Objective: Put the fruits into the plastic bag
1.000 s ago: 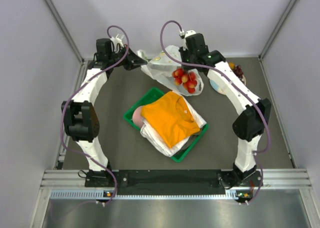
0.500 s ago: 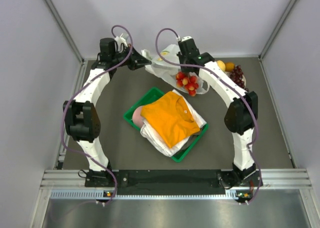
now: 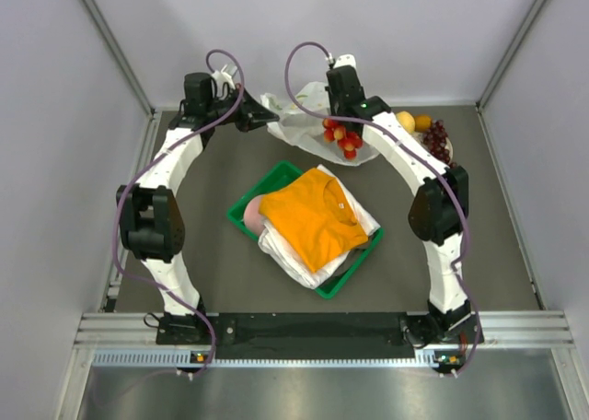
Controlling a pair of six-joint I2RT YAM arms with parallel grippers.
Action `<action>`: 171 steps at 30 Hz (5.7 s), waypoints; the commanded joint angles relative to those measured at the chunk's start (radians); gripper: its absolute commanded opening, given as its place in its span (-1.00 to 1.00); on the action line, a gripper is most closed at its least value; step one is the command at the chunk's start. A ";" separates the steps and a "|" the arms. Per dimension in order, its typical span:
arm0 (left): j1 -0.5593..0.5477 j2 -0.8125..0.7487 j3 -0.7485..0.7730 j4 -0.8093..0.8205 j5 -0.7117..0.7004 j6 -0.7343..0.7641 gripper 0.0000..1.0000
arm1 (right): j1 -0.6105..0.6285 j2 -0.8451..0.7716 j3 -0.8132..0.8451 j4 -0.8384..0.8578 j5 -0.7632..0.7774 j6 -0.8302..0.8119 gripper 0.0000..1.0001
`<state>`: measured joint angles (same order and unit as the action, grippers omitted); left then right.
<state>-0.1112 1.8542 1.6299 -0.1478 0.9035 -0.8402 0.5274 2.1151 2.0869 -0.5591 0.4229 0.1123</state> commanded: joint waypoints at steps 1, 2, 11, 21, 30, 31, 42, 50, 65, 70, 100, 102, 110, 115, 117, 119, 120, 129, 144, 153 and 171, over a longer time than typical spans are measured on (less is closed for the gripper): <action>0.002 -0.064 -0.004 0.056 0.031 -0.005 -1.00 | 0.002 0.005 0.085 0.129 0.047 -0.013 -1.00; 0.002 -0.066 -0.004 0.057 0.032 -0.005 -1.00 | 0.002 0.006 0.084 0.157 0.045 -0.013 -1.00; -0.004 -0.066 -0.005 0.056 0.040 -0.008 -1.00 | 0.003 0.016 0.078 0.284 0.004 0.018 -1.00; -0.033 -0.043 0.019 0.060 0.072 -0.014 -1.00 | 0.019 0.057 0.048 0.387 -0.121 0.073 -1.00; -0.044 -0.041 0.004 0.252 0.104 -0.161 -1.00 | 0.036 0.105 -0.034 0.304 -0.213 0.089 -1.00; -0.044 -0.039 0.004 0.270 0.106 -0.174 -1.00 | 0.034 0.105 -0.056 0.301 -0.217 0.089 -1.00; -0.044 -0.039 -0.019 0.315 0.104 -0.220 -1.00 | 0.042 0.120 -0.088 0.226 -0.274 0.081 -1.00; -0.036 -0.036 -0.021 0.218 0.072 -0.174 -1.00 | 0.040 0.102 -0.080 0.211 -0.251 0.086 -0.39; -0.016 -0.029 -0.018 0.155 0.055 -0.135 -1.00 | 0.043 -0.003 -0.137 0.185 -0.271 0.026 0.38; -0.010 -0.026 -0.016 0.152 0.057 -0.131 -1.00 | 0.043 -0.027 -0.149 0.165 -0.167 0.009 0.50; 0.010 -0.035 -0.016 0.152 0.060 -0.117 -1.00 | 0.023 -0.132 -0.286 0.127 -0.076 -0.060 0.36; 0.010 -0.036 -0.015 0.152 0.058 -0.119 -1.00 | 0.013 -0.129 -0.294 0.117 -0.082 -0.046 0.28; 0.010 -0.036 -0.013 0.152 0.051 -0.119 -1.00 | -0.043 -0.099 -0.275 0.082 -0.131 -0.014 -0.18; 0.010 -0.029 -0.008 0.198 0.048 -0.155 -1.00 | -0.063 -0.090 -0.232 0.067 -0.122 -0.013 -0.86; 0.010 -0.027 -0.001 0.238 0.051 -0.175 -1.00 | -0.064 -0.095 -0.205 0.059 -0.104 -0.019 -1.00; 0.010 -0.029 0.007 0.254 0.054 -0.177 -1.00 | -0.064 -0.106 -0.191 0.060 -0.095 -0.023 -1.00; 0.010 -0.027 0.018 0.257 0.055 -0.177 -1.00 | -0.064 -0.112 -0.189 0.061 -0.081 -0.025 -1.00; 0.011 -0.050 0.034 0.330 0.057 -0.197 -1.00 | -0.064 -0.222 -0.189 0.074 -0.003 -0.033 -1.00; 0.051 -0.072 -0.008 0.415 0.058 -0.270 -1.00 | -0.070 -0.294 -0.188 0.041 0.062 -0.011 -1.00; 0.051 -0.069 -0.018 0.399 0.072 -0.272 -1.00 | -0.072 -0.277 -0.182 -0.001 0.016 0.018 -1.00; 0.056 -0.087 0.107 0.389 0.040 -0.307 -1.00 | -0.070 -0.386 -0.045 0.041 0.060 -0.031 -1.00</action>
<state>-0.0605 1.8271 1.6779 0.1986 0.9497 -1.1248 0.4660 1.8088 1.9770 -0.5678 0.4549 0.0971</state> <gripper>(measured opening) 0.015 0.006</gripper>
